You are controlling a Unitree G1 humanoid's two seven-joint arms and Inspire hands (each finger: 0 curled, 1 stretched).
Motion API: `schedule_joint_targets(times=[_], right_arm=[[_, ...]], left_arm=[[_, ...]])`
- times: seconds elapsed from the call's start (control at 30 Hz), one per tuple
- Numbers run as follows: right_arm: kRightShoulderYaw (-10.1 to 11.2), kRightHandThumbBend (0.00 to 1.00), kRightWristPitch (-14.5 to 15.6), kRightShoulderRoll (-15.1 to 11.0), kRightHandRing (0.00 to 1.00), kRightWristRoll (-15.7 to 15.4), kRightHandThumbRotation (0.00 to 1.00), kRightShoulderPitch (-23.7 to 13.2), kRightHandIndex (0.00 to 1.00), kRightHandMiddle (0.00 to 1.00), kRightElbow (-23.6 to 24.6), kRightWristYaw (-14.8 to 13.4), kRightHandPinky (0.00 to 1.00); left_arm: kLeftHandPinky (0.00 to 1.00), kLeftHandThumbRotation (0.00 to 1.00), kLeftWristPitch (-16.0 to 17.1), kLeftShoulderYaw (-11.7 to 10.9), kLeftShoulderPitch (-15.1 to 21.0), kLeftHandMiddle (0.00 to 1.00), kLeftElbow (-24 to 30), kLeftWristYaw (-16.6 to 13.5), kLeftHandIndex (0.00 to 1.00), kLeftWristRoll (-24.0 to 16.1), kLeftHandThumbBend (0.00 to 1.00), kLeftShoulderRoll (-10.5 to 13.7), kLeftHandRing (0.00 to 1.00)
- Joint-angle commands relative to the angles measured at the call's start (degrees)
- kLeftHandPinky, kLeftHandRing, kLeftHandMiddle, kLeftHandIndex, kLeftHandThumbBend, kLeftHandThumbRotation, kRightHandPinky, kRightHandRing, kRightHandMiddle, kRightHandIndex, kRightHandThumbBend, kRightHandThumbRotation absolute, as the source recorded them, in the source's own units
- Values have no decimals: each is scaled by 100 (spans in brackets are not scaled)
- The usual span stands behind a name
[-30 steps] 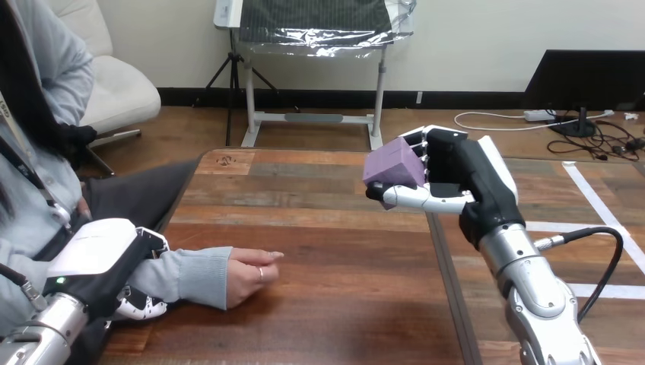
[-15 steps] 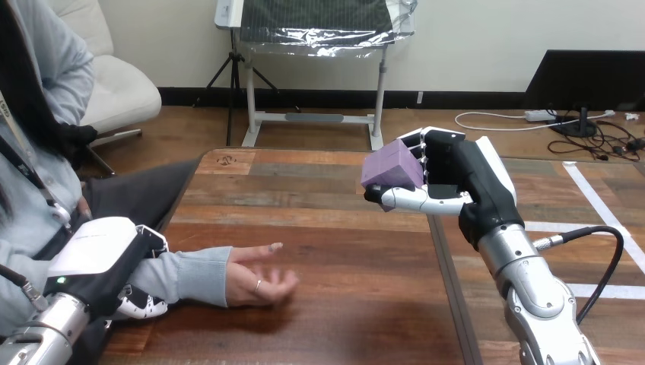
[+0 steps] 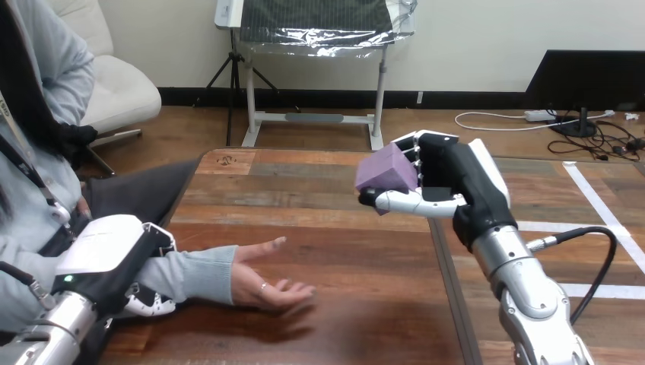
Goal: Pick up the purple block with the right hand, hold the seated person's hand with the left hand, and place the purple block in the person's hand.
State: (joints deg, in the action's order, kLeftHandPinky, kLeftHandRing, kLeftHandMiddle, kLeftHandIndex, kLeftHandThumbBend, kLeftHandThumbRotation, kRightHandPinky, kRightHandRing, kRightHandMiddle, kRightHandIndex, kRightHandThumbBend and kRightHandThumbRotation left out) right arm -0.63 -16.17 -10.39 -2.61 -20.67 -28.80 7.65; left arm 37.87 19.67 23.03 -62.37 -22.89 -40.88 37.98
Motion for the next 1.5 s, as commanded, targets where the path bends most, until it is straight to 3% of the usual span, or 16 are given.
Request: schedule_joint_targets(times=[0.0,0.47,1.1,1.47], right_arm=[[-55,81,-90,113,36,-36,0,-194,47,42,121,-34,33],[-195,83,-109,191,36,-312,0,-110,47,42,163,-141,31],[-357,83,8,428,35,-269,0,114,47,42,378,-15,31],[-509,84,48,509,34,-368,0,269,47,42,554,-60,29]], left_arm=[[20,0,204,63,189,31,348,-78,30,84,88,-238,25],[18,0,280,-15,120,30,690,-49,29,148,87,-210,24],[17,0,506,-148,29,28,1139,-51,29,288,87,-179,22],[17,0,408,-193,-18,28,1471,35,29,298,85,-159,22]])
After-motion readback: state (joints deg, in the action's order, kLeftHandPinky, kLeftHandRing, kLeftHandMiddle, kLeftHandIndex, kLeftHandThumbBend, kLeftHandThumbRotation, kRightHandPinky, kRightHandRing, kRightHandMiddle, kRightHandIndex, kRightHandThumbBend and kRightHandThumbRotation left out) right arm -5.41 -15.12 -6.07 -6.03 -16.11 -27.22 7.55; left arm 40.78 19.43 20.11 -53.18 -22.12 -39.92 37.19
